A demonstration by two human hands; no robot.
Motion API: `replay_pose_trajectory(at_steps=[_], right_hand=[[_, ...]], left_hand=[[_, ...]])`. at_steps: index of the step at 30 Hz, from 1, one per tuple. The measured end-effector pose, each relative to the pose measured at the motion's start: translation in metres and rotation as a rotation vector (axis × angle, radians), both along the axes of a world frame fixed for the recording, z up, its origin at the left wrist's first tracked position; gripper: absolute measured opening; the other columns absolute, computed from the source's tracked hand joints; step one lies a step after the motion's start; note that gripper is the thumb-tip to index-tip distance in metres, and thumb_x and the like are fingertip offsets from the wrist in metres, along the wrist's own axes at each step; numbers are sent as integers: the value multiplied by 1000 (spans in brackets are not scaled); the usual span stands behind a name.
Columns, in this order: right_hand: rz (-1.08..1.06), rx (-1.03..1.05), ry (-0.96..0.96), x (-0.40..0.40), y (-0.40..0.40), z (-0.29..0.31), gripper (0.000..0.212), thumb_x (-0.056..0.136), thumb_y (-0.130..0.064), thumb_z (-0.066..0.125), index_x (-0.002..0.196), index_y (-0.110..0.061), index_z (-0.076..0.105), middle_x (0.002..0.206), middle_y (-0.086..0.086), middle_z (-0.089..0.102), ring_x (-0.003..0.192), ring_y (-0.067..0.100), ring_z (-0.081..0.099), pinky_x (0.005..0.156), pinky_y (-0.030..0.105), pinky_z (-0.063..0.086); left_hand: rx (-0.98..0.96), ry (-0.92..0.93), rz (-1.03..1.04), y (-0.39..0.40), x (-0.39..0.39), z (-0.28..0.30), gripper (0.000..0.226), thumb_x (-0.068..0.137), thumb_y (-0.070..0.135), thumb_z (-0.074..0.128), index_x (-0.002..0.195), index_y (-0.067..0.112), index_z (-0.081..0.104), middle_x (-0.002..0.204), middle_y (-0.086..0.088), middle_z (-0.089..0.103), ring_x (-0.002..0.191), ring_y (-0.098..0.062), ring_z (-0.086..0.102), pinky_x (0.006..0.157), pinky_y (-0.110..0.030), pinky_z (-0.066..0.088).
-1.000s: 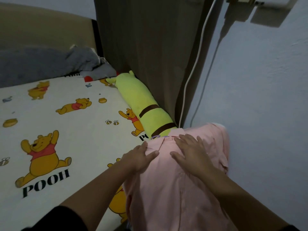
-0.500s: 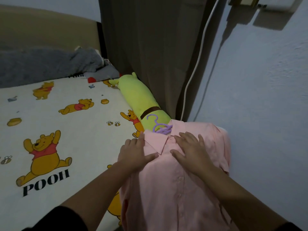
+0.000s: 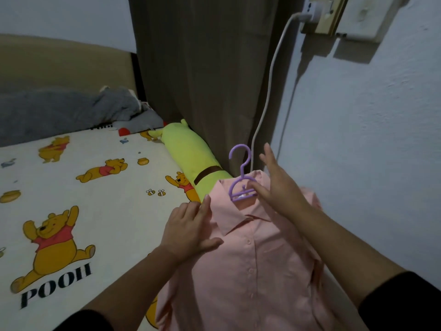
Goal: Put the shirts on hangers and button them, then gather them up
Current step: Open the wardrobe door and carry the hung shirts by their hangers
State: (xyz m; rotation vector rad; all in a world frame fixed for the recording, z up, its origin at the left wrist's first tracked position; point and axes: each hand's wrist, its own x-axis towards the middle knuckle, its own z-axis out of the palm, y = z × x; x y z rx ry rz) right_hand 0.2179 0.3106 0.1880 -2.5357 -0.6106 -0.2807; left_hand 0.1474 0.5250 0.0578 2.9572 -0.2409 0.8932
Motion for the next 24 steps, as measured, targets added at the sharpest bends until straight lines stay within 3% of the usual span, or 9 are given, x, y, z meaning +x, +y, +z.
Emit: replay_pose_trajectory(at_steps=[4,6,9,13,17,20,24], right_hand=[[55,51,18,-3,0,16,101,86,-28,66,133,-49,-21,133,1,56,107,21,63,95,35,49],[64,54,23,-10,-4,23,100,87,-25,65,140,-43,-18,114,-1,61,93,13,63,87,24,50],[34,47,47,-21,-14,32,100,87,-23,65,142,-40,-17,97,-6,55,75,1,57,73,10,43],[-40,107,-14,-40,-41,51,101,86,-20,66,134,-46,-20,80,-7,54,70,4,57,61,4,41],[-145,168,-93,-66,-77,73,93,82,-12,70,149,-28,7,71,-4,57,66,6,58,60,4,42],[-223,140,-44,-82,-108,78,90,81,-7,67,147,-30,11,71,-1,59,63,7,62,55,13,45],[-277,105,15,-96,-140,74,87,78,2,64,144,-28,14,68,2,59,54,-3,59,50,10,42]], left_hand=[[39,-29,-56,2,1,9,101,74,87,24,137,9,37,100,-8,63,87,-22,49,75,-30,51],[65,-51,-87,2,4,18,101,76,87,19,137,9,38,100,-8,62,88,-21,44,75,-30,50],[94,-101,-171,-2,8,38,99,79,85,15,137,8,38,99,-9,61,85,-23,48,76,-32,42],[109,-167,-314,-17,16,68,102,74,87,30,138,8,37,98,-10,60,83,-25,53,72,-33,43],[107,-211,-479,-46,23,97,103,72,84,42,140,6,37,100,-10,59,87,-24,49,75,-35,43],[122,-187,-617,-73,20,106,100,76,81,42,140,5,36,101,-11,60,86,-25,52,75,-35,47],[71,-125,-786,-103,13,102,92,85,75,33,138,1,44,100,-11,60,85,-21,49,78,-29,39]])
